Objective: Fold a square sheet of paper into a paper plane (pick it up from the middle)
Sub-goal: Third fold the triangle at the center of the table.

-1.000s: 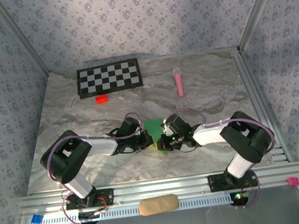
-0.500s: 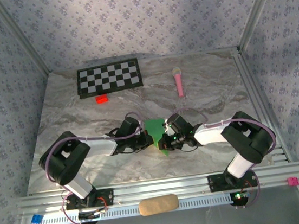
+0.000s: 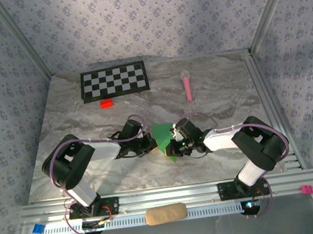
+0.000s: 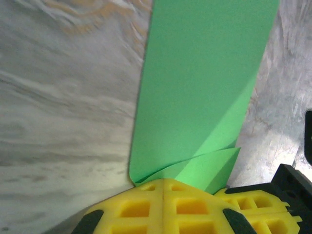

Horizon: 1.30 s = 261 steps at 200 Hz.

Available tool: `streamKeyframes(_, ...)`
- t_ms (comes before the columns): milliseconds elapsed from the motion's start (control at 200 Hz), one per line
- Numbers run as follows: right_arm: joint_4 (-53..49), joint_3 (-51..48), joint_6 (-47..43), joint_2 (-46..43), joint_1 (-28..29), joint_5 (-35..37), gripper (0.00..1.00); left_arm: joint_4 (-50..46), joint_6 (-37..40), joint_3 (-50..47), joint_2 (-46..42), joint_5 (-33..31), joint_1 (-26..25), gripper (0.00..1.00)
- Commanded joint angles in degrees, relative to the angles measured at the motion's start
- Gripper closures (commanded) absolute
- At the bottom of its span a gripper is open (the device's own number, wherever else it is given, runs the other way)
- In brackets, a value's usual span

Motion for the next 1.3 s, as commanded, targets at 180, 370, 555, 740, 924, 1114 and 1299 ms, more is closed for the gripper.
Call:
streamKeyframes(180,-8.0,-1.8,-4.2,0.2,-0.7,-1.6,1.00,-9.9,2.2,3.4,0.6,-5.4,4.3,0.98)
streamKeyframes(370,-9.8,-1.4,-6.1,-0.4,-1.8,-2.6,1.00,-9.2,1.9,3.3,-3.7,-4.6,3.7,0.96)
streamKeyframes(555,-10.1,-1.0,-6.2,-1.0,-2.5,-2.6,1.00,-7.7,3.7,3.1,-7.3,-4.5,0.6,0.94)
streamKeyframes(740,-10.0,-1.0,-6.2,-0.9,-2.7,-2.6,1.00,-3.7,5.0,5.1,-3.4,-0.4,-3.4,0.94)
streamKeyframes(924,-9.7,-1.0,-6.1,-0.8,-2.7,-2.9,1.00,-2.9,4.7,5.9,2.0,-1.0,-3.2,0.95)
streamKeyframes(1114,-9.8,-0.7,-5.8,-2.3,-2.9,-3.4,1.00,-2.1,4.4,3.1,4.2,-2.1,-0.7,0.97)
streamKeyframes(1299,-4.8,1.1,-3.4,-5.3,-2.3,-5.8,0.99,-2.4,5.5,0.7,4.6,-2.3,-0.3,1.00)
